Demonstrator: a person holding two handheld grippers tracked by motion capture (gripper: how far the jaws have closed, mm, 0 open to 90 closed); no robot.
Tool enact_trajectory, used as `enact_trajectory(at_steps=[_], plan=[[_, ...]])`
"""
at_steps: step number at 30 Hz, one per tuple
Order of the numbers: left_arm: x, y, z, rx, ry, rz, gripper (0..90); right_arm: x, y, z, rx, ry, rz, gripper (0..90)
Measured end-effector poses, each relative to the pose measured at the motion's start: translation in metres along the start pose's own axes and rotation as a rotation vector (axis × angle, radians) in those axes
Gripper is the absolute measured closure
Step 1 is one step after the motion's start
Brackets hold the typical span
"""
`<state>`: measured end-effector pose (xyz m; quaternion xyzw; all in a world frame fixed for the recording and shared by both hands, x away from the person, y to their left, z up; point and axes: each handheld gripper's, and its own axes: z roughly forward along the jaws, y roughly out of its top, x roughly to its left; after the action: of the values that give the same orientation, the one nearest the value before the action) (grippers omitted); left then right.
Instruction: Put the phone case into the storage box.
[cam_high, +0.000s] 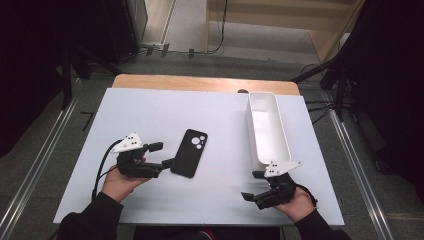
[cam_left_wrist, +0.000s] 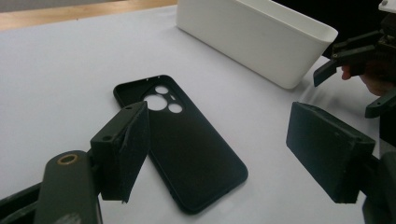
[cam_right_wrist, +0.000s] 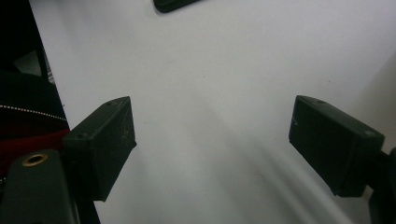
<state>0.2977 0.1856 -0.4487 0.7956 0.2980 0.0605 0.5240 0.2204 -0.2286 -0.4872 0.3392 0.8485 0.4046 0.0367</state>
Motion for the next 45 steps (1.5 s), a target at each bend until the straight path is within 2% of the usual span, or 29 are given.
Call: enact_trajectory(at_steps=[7,12,17,21,24,27,30,34,36,37,38,39,40,41,42,44,45], plan=[[0.004,0.007,0.011,-0.020,-0.008,-0.020,21.6,-0.001,-0.001,0.001,0.002,0.003,0.006,13.2],[0.004,0.016,0.025,-0.015,-0.004,0.013,21.6,-0.001,0.000,0.001,-0.001,0.004,0.000,13.2],[0.002,0.020,0.037,-0.009,-0.006,0.017,23.8,0.000,0.000,0.001,-0.003,0.006,-0.003,13.2],[0.004,0.024,0.051,-0.011,-0.002,0.002,23.8,-0.001,0.000,0.001,-0.002,0.011,0.003,13.2],[0.005,0.022,0.053,-0.007,-0.003,-0.005,23.8,-0.002,-0.001,0.001,-0.004,0.011,0.004,13.2],[0.005,0.020,0.054,0.000,0.022,0.026,24.4,-0.002,-0.001,0.001,-0.003,0.010,0.003,13.2],[0.006,0.018,0.053,-0.025,0.023,0.024,30.0,-0.002,-0.002,0.002,0.000,0.011,-0.003,13.2],[0.008,0.014,0.053,-0.019,0.022,0.005,36.3,-0.002,-0.002,0.002,-0.003,0.014,-0.002,13.2],[0.010,0.012,0.053,-0.017,0.025,-0.001,49.6,-0.002,-0.002,0.001,-0.003,0.018,0.000,13.2],[0.011,0.010,0.052,-0.020,0.035,-0.002,49.6,-0.001,-0.002,0.001,-0.006,0.015,-0.001,13.2],[0.012,0.007,0.052,-0.017,0.035,-0.015,64.0,-0.001,-0.001,0.000,-0.012,0.022,-0.003,13.2],[0.014,0.006,0.051,-0.014,0.032,-0.020,64.0,-0.001,-0.001,0.000,-0.012,0.022,-0.003,13.2],[0.016,0.005,0.051,-0.004,0.025,-0.032,75.2,-0.001,-0.001,0.000,-0.012,0.024,-0.005,13.2],[0.017,0.004,0.051,0.009,0.016,-0.034,80.7,-0.001,-0.001,0.000,-0.012,0.024,-0.006,13.2],[0.018,0.003,0.051,0.028,0.015,-0.030,80.7,-0.001,-0.001,0.000,-0.012,0.024,-0.006,13.2],[0.017,0.001,0.051,0.044,0.020,-0.012,89.2,-0.001,-0.001,0.000,-0.011,0.028,-0.009,13.2],[0.017,0.001,0.051,0.050,0.020,-0.007,89.4,-0.001,-0.001,0.000,-0.010,0.030,-0.010,13.2]])
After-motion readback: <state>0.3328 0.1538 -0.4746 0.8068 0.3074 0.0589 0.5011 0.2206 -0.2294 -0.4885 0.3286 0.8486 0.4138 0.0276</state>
